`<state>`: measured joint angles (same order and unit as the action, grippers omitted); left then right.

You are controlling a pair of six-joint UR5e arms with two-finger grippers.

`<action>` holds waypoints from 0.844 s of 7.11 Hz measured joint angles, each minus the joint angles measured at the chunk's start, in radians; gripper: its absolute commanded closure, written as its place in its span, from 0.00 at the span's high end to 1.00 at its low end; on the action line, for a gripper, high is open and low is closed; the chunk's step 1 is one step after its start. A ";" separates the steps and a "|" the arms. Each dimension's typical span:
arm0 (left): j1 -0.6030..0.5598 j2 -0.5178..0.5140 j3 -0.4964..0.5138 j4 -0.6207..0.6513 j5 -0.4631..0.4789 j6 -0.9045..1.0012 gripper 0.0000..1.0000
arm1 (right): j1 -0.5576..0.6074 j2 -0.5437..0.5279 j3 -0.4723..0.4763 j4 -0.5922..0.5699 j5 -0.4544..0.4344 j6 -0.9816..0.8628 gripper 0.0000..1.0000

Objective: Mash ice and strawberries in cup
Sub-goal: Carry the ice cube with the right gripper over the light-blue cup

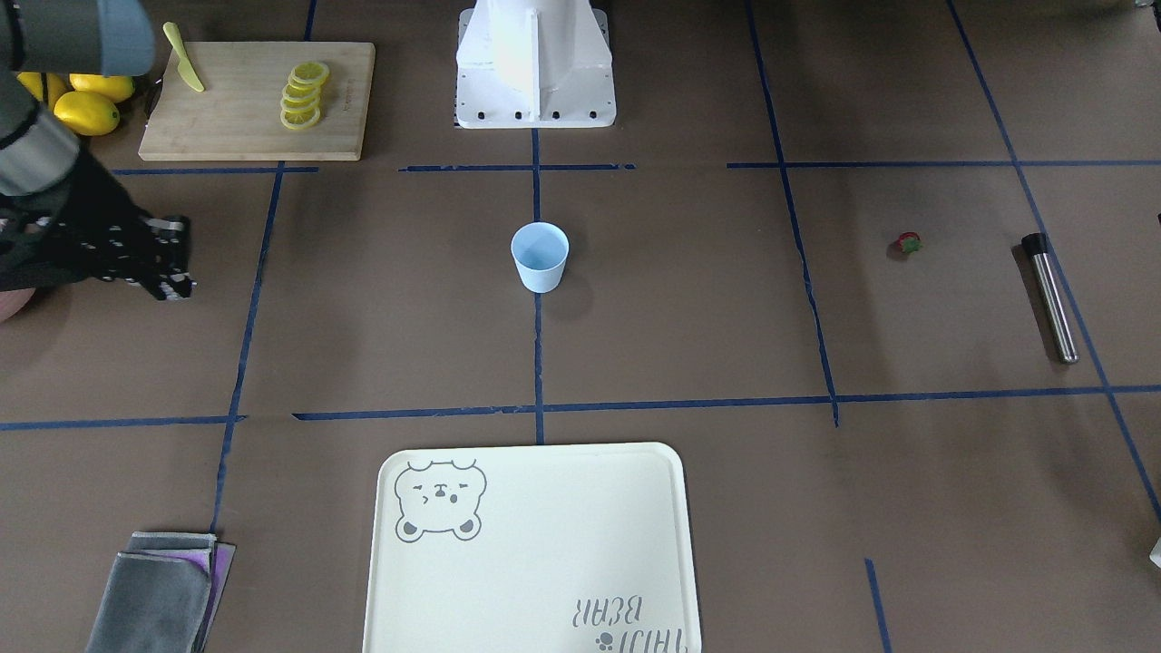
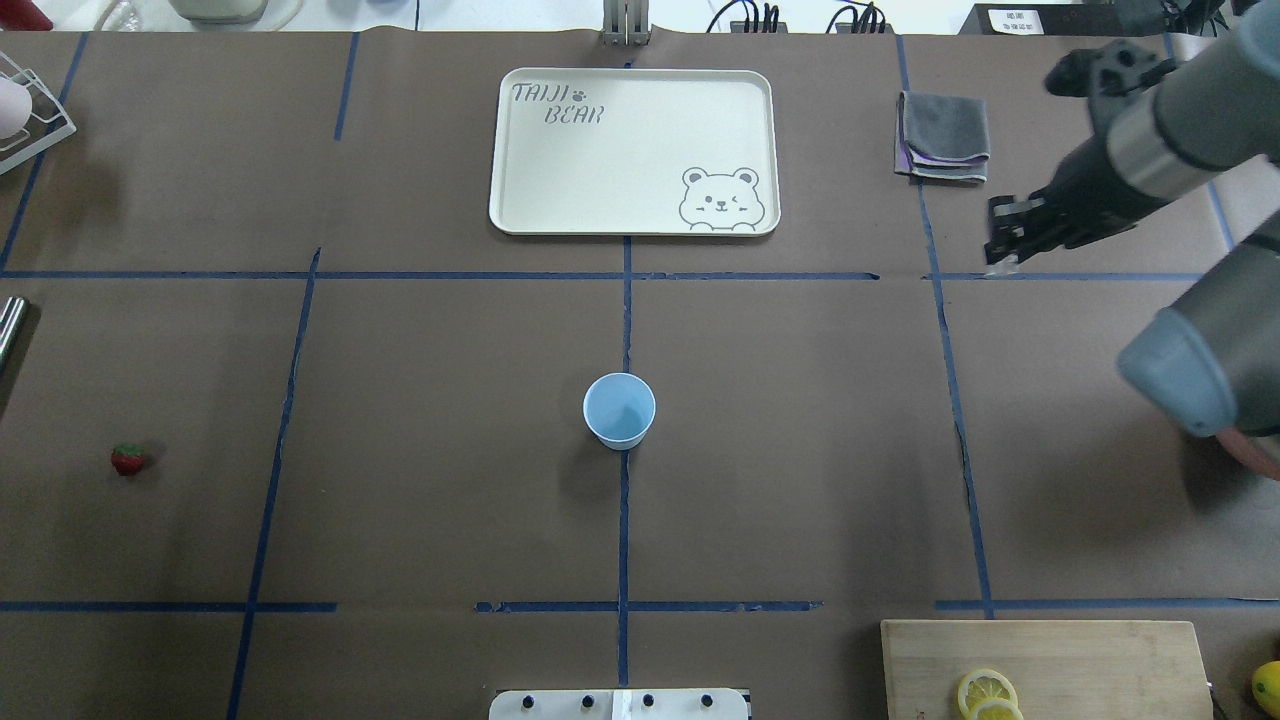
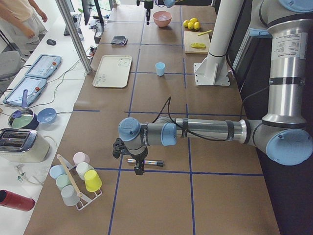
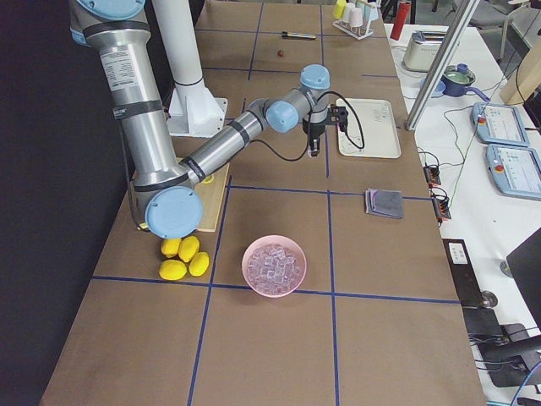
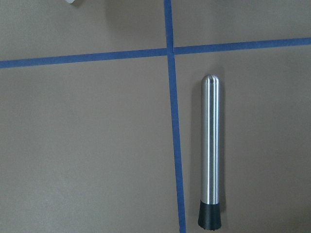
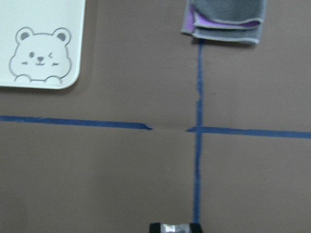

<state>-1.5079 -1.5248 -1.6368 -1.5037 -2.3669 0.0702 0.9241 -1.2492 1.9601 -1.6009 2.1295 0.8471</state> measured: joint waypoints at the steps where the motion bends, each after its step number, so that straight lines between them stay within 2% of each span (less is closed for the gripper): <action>1: 0.000 0.000 0.000 0.000 0.000 -0.001 1.00 | -0.109 0.117 -0.013 -0.087 -0.091 0.085 0.00; 2: 0.002 -0.001 0.000 0.000 0.000 -0.001 1.00 | -0.200 0.236 -0.041 -0.157 -0.166 0.167 0.00; 4: 0.008 0.000 0.001 0.000 0.000 -0.001 1.00 | -0.345 0.426 -0.136 -0.202 -0.287 0.320 0.00; 6: 0.009 0.000 0.001 0.000 0.001 -0.002 1.00 | -0.437 0.598 -0.309 -0.207 -0.361 0.424 0.01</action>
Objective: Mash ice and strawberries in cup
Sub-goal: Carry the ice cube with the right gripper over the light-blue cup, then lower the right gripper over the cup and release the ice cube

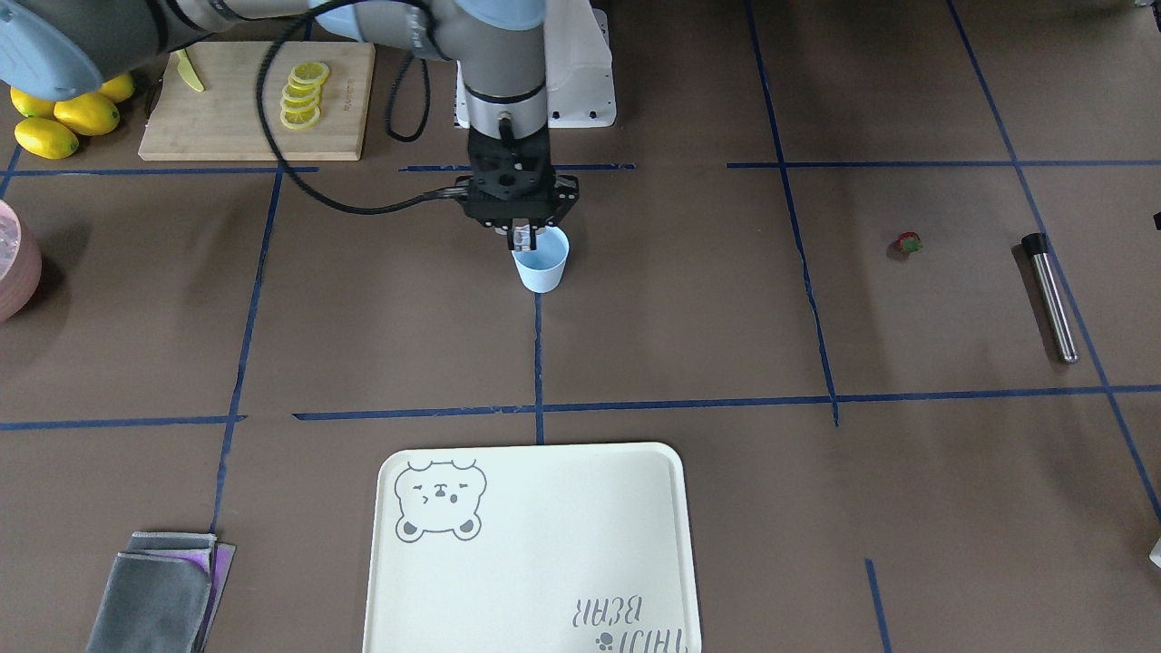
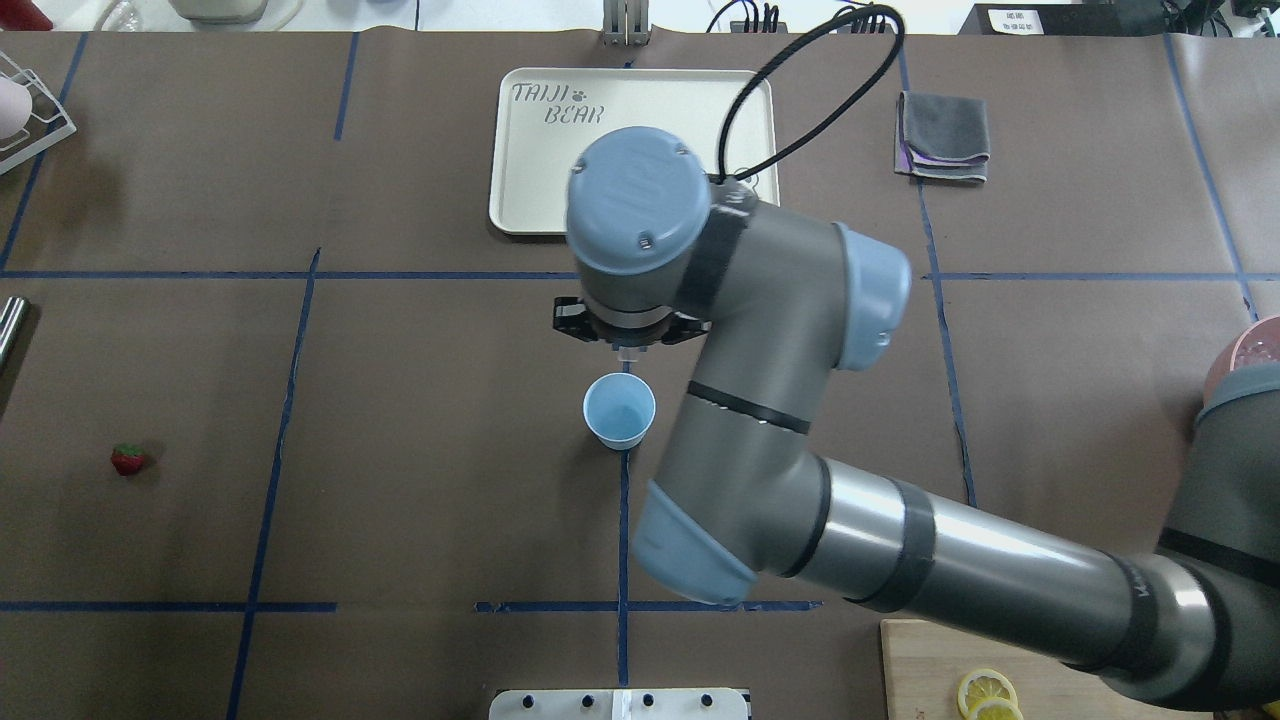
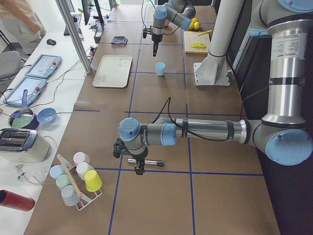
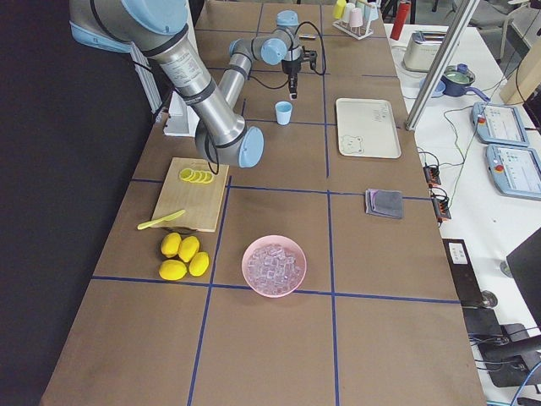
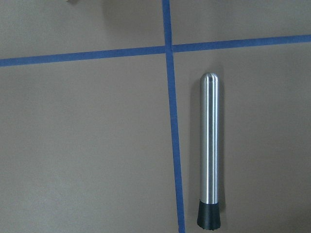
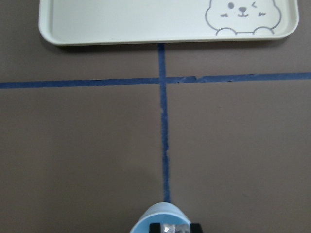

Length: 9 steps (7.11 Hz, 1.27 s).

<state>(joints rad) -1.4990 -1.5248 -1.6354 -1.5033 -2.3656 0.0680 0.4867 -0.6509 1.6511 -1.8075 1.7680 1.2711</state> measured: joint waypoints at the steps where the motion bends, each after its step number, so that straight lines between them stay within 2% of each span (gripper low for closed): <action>1: 0.000 0.000 0.000 0.000 0.000 0.000 1.00 | -0.027 0.039 -0.057 0.000 -0.016 0.026 0.01; 5: 0.006 0.000 0.001 0.000 -0.001 -0.001 1.00 | -0.052 0.004 -0.077 0.000 -0.035 0.040 0.03; 6: 0.007 0.000 0.001 0.000 -0.001 -0.001 1.00 | -0.052 -0.003 -0.076 0.001 -0.035 0.040 0.27; 7: 0.008 0.000 0.001 0.000 0.000 -0.001 1.00 | -0.053 -0.007 -0.075 0.002 -0.035 0.040 0.98; 9: 0.008 0.000 0.001 0.000 -0.001 -0.001 1.00 | -0.060 -0.018 -0.065 0.006 -0.059 0.042 0.99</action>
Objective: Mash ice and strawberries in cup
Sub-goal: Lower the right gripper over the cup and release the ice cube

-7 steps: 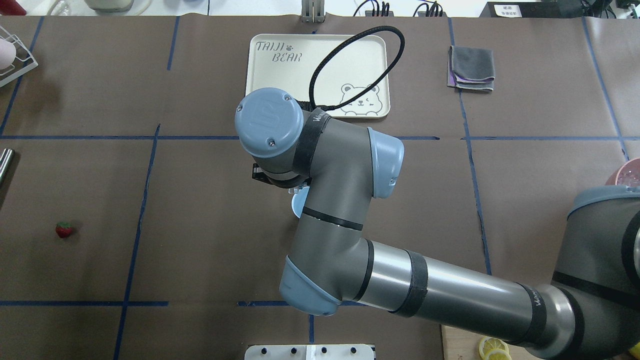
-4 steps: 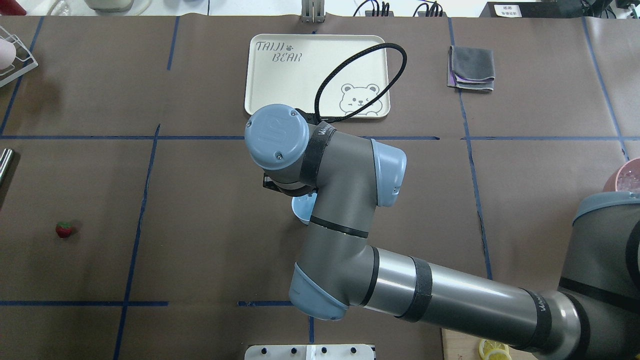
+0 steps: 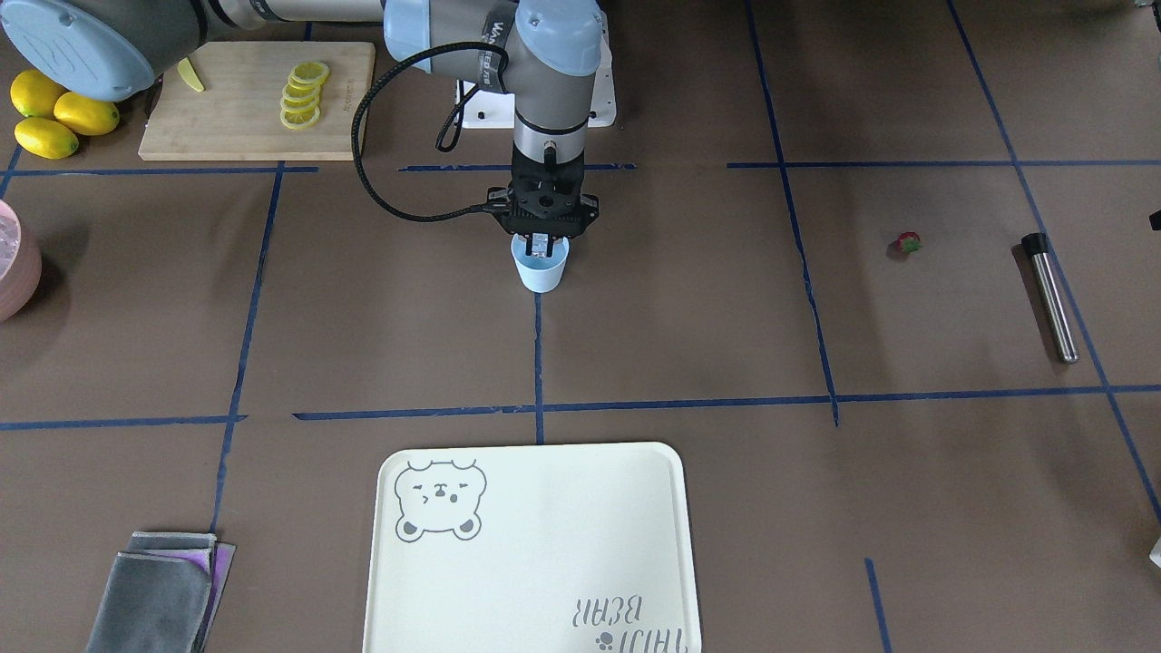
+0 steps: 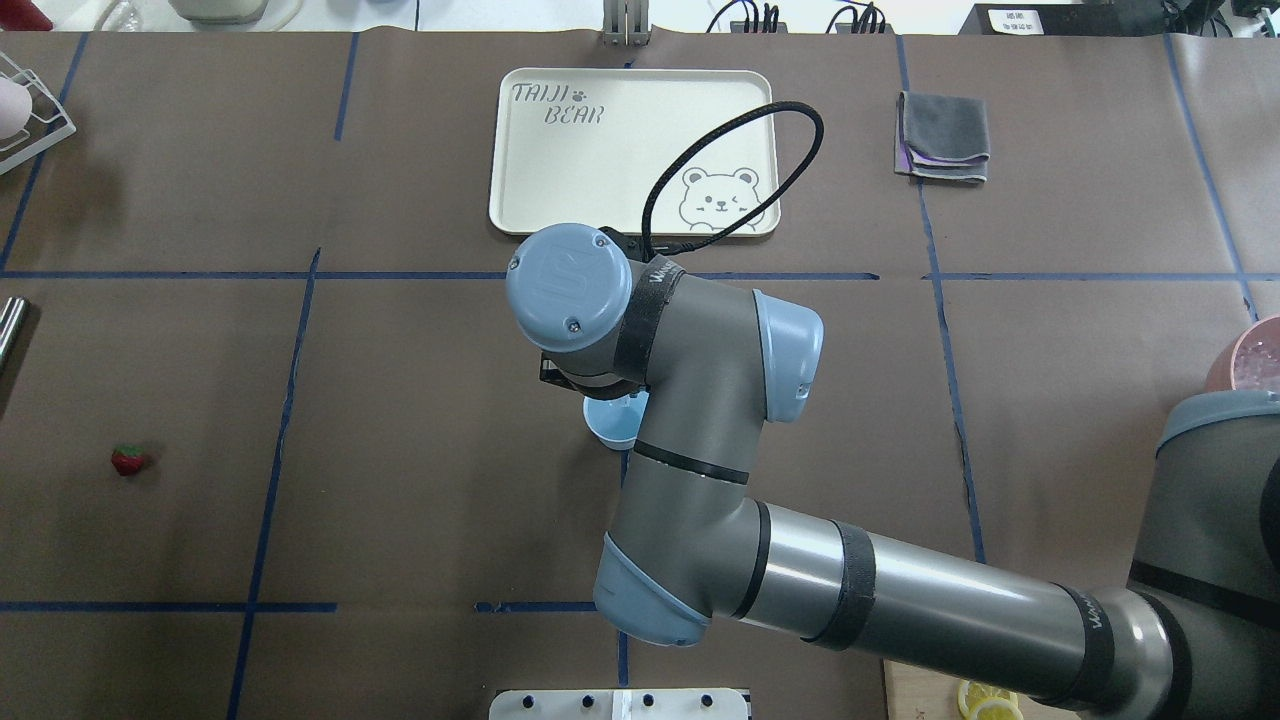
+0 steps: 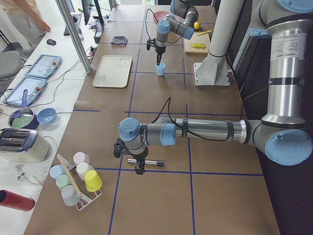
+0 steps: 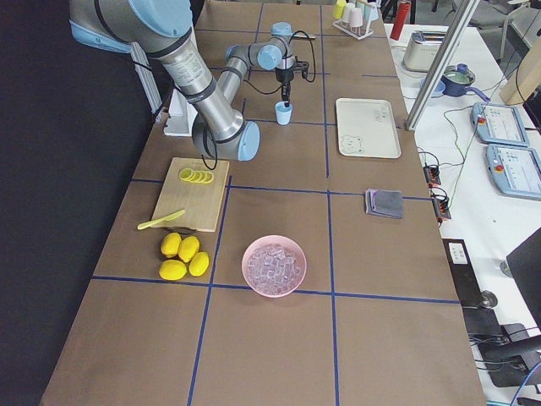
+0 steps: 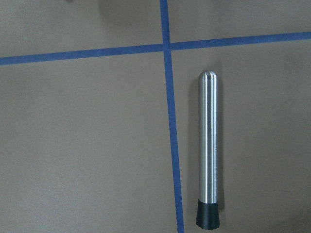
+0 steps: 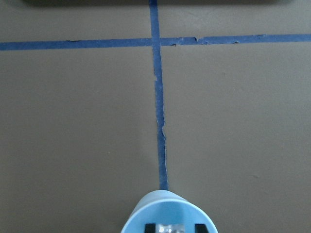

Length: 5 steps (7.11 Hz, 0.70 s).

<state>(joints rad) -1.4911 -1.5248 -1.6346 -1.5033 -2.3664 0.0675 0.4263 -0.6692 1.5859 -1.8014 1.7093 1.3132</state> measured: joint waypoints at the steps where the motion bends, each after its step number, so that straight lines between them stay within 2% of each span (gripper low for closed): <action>1: 0.000 0.000 0.000 0.000 0.000 0.000 1.00 | -0.004 -0.004 0.005 0.002 -0.013 0.000 0.99; 5: 0.000 0.000 -0.001 0.000 0.000 0.001 1.00 | -0.006 -0.013 0.025 0.005 -0.016 -0.007 0.99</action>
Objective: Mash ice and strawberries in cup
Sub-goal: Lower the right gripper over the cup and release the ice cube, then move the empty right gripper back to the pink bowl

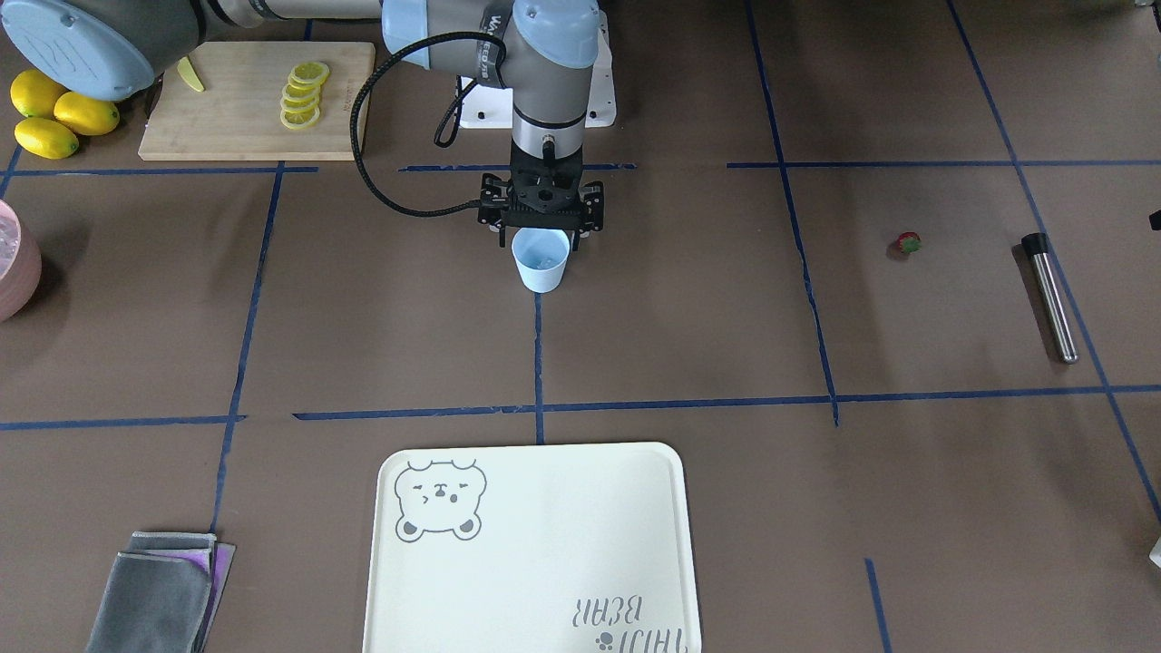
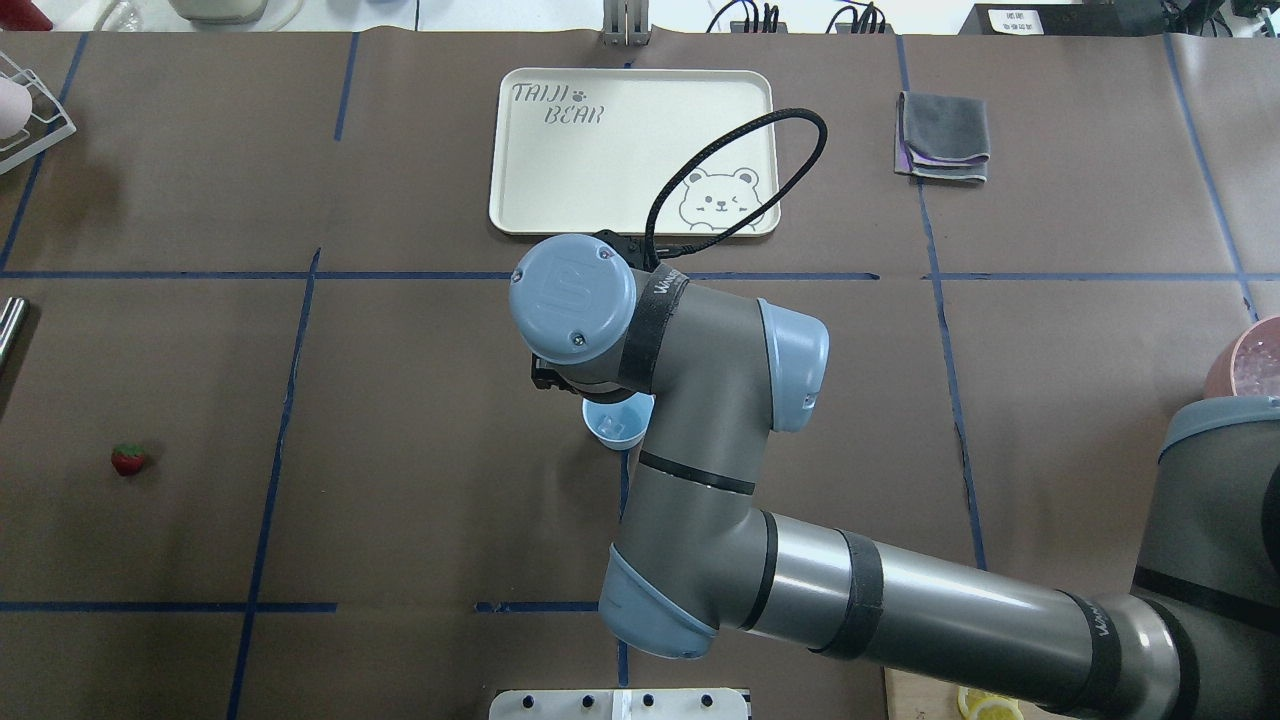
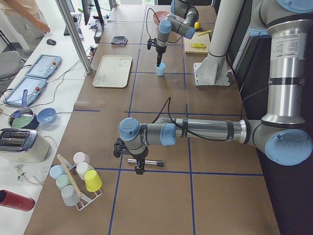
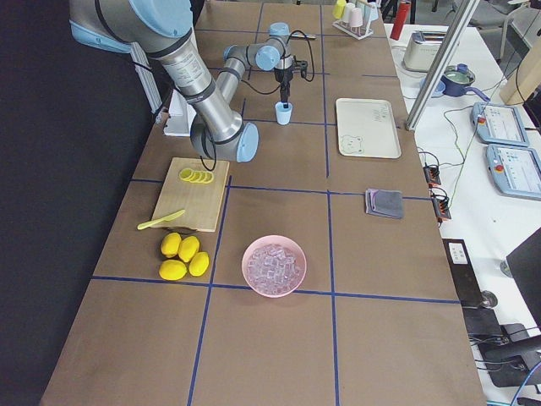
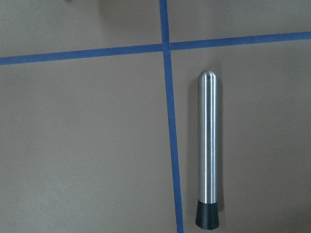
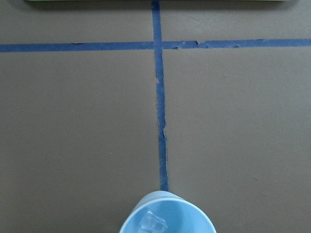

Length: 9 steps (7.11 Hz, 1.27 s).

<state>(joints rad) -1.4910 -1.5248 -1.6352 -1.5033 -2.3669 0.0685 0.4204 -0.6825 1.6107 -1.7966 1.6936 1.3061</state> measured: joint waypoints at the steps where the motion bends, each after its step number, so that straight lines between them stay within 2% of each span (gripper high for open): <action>1: 0.000 0.000 0.000 0.000 0.000 0.000 1.00 | 0.000 -0.022 0.033 -0.001 0.005 -0.009 0.99; 4: 0.000 0.000 0.001 0.000 0.000 0.001 1.00 | 0.070 -0.198 0.234 0.000 0.042 -0.161 0.99; 6: 0.001 0.000 0.000 0.000 -0.001 0.001 1.00 | 0.219 -0.372 0.361 0.002 0.147 -0.366 0.99; 7: 0.001 0.000 0.000 0.000 -0.001 0.001 1.00 | 0.298 -0.452 0.386 0.015 0.199 -0.471 0.99; 9: 0.001 0.000 0.000 0.000 -0.003 0.001 1.00 | 0.451 -0.657 0.388 0.165 0.308 -0.663 0.99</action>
<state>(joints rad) -1.4901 -1.5252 -1.6357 -1.5033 -2.3695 0.0690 0.8718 -1.3395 1.9988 -1.6318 2.0011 0.6431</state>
